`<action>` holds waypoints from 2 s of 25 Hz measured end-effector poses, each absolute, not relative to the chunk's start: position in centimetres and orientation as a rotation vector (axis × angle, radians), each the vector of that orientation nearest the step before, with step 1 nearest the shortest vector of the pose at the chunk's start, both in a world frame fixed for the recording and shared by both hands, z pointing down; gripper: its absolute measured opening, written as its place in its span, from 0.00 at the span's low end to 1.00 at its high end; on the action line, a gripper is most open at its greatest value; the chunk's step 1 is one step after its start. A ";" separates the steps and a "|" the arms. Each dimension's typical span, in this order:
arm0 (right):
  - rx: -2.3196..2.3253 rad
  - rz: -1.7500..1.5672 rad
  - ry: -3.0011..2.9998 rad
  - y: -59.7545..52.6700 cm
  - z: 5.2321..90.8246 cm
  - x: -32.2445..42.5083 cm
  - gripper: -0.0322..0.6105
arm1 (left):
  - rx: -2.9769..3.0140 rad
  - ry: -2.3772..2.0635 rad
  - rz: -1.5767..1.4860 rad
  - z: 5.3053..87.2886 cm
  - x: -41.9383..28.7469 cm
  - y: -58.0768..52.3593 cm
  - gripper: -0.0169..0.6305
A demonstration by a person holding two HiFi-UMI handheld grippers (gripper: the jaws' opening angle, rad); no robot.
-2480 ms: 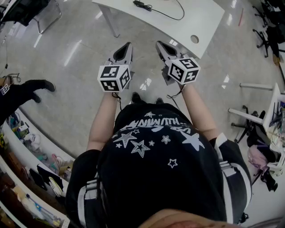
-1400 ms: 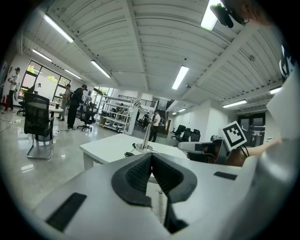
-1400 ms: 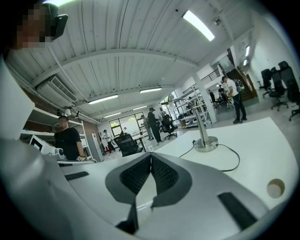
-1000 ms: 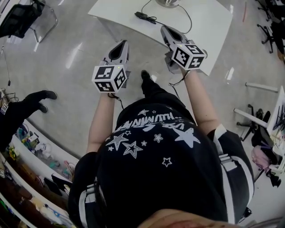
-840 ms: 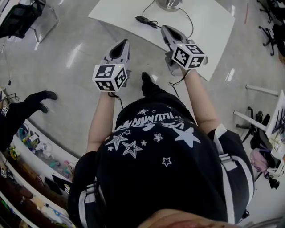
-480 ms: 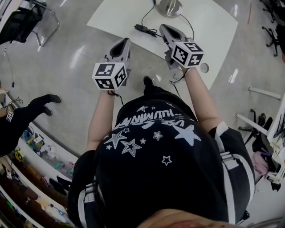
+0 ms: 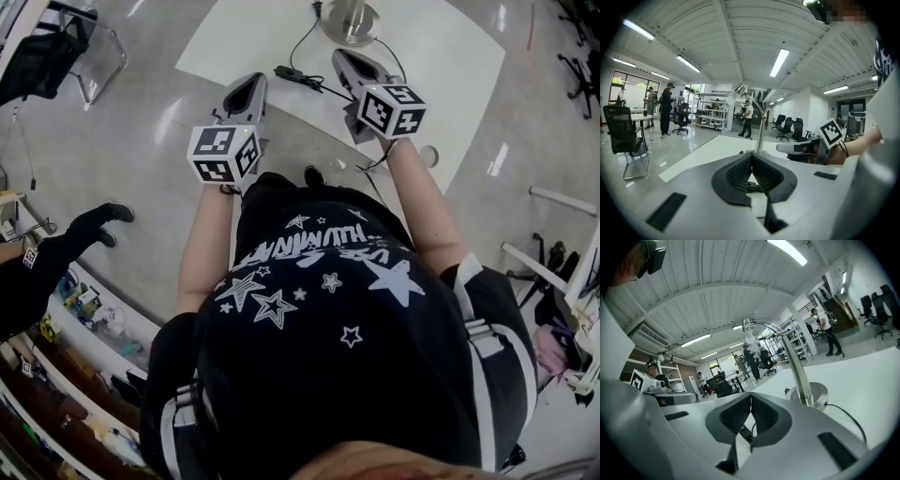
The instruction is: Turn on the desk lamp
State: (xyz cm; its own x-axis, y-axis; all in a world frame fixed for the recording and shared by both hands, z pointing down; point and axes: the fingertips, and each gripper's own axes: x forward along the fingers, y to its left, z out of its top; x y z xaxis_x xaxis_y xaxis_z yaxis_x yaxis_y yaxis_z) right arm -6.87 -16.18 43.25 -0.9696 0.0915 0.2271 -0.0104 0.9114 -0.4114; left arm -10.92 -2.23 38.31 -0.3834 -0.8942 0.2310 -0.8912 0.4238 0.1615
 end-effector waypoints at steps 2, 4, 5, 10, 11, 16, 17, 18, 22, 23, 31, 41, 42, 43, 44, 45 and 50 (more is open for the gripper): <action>-0.055 0.623 -2.833 -16.4 43.2 -7.0 0.06 | 1.553 -2.393 -0.005 38.4 -11.3 -2.3 0.04; -0.034 0.623 -2.833 -16.6 43.4 -7.1 0.06 | 1.571 -2.377 0.006 38.7 -11.8 -2.5 0.04; -0.015 0.626 -2.833 -16.8 43.6 -7.3 0.06 | 1.588 -2.365 0.008 38.8 -12.1 -2.7 0.04; 0.104 0.642 -2.837 -17.6 44.0 -7.7 0.06 | 1.750 -2.244 0.042 39.7 -13.7 -4.5 0.04; 0.137 0.643 -2.836 -17.9 44.1 -7.8 0.06 | 1.774 -2.217 0.059 39.9 -14.1 -5.0 0.04; 0.335 0.684 -2.834 -19.3 44.0 -8.0 0.06 | 1.914 -2.052 0.152 40.9 -15.1 -6.8 0.04; 0.376 0.690 -2.827 -19.5 44.0 -8.0 0.06 | 1.941 -2.010 0.156 41.2 -15.1 -7.1 0.04; 0.414 0.696 -2.823 -19.7 44.0 -8.0 0.06 | 1.969 -1.969 0.153 41.4 -15.1 -7.4 0.04; 0.526 0.715 -2.807 -19.9 44.3 -8.7 0.06 | 2.091 -1.826 0.166 42.2 -15.7 -8.0 0.04; 0.546 0.718 -2.798 -19.9 44.5 -8.9 0.06 | 2.109 -1.800 0.177 42.4 -15.9 -8.1 0.04; 0.754 0.728 -2.716 -18.6 45.9 -8.4 0.06 | 2.228 -1.523 0.245 45.6 -16.3 -7.7 0.04; 0.978 0.763 -2.662 -17.4 46.5 -7.4 0.06 | 2.350 -1.191 0.394 48.9 -14.9 -7.0 0.05; 0.996 0.763 -2.655 -17.2 46.6 -7.2 0.06 | 2.363 -1.164 0.414 49.4 -14.6 -6.9 0.05; 1.011 0.762 -2.648 -17.0 46.7 -7.1 0.06 | 2.375 -1.143 0.433 49.7 -14.4 -6.8 0.05; 1.023 0.762 -2.644 -16.8 46.7 -6.9 0.06 | 2.384 -1.130 0.448 50.0 -14.2 -6.7 0.05; 1.031 0.762 -2.641 -16.7 46.8 -6.9 0.06 | 2.392 -1.124 0.458 50.2 -14.2 -6.7 0.05; 1.090 0.771 -2.619 -16.3 46.9 -5.9 0.06 | 2.406 -1.066 0.472 50.9 -13.7 -6.7 0.19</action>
